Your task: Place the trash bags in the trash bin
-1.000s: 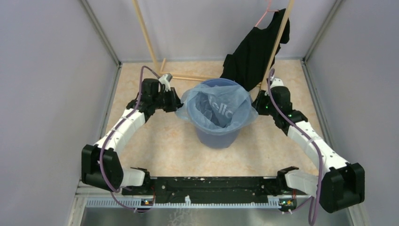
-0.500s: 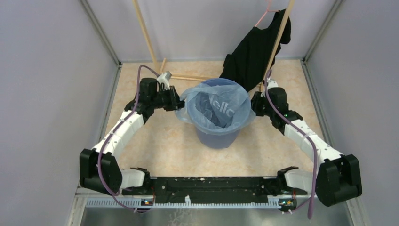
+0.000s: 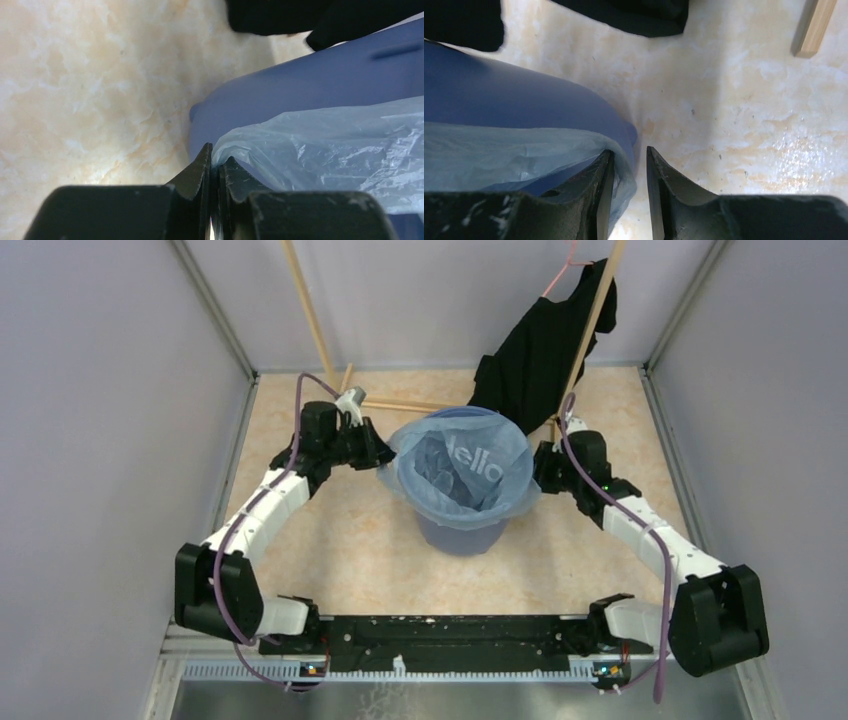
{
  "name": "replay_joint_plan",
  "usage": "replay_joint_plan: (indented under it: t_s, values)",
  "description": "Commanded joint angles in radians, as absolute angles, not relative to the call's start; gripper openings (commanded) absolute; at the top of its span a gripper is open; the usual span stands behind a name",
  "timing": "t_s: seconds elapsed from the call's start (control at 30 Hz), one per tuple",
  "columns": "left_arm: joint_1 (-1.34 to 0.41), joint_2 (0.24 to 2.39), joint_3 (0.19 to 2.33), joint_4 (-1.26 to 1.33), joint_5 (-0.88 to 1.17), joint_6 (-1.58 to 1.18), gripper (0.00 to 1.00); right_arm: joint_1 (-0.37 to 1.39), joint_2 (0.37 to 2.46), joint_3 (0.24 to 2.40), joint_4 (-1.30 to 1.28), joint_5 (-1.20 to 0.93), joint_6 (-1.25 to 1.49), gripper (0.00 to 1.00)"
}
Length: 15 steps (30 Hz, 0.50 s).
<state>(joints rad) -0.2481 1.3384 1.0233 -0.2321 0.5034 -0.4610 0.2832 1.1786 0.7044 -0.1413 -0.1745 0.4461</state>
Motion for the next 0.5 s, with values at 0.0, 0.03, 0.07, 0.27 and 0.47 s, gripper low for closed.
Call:
replay_joint_plan:
  t_s: [0.0,0.03,0.07,0.27,0.47]
  values:
    - [-0.242,1.365,0.944,-0.194,0.464,-0.460,0.13,0.268,1.137,0.853,-0.163,-0.190,0.424,0.31]
    - [-0.242,1.368,0.929,-0.190,0.464,-0.460,0.13,0.268,1.134,0.871,-0.167,-0.194,0.423,0.31]
    - [-0.242,1.371,0.917,-0.189,0.467,-0.462,0.13,0.268,1.133,0.886,-0.166,-0.196,0.421,0.31]
    - [-0.241,1.348,0.927,-0.202,0.498,-0.476,0.13,0.269,1.195,0.873,-0.134,-0.188,0.411,0.33]
    - [-0.242,1.334,1.059,-0.233,0.554,-0.477,0.17,0.267,1.291,0.761,-0.050,-0.171,0.421,0.31]
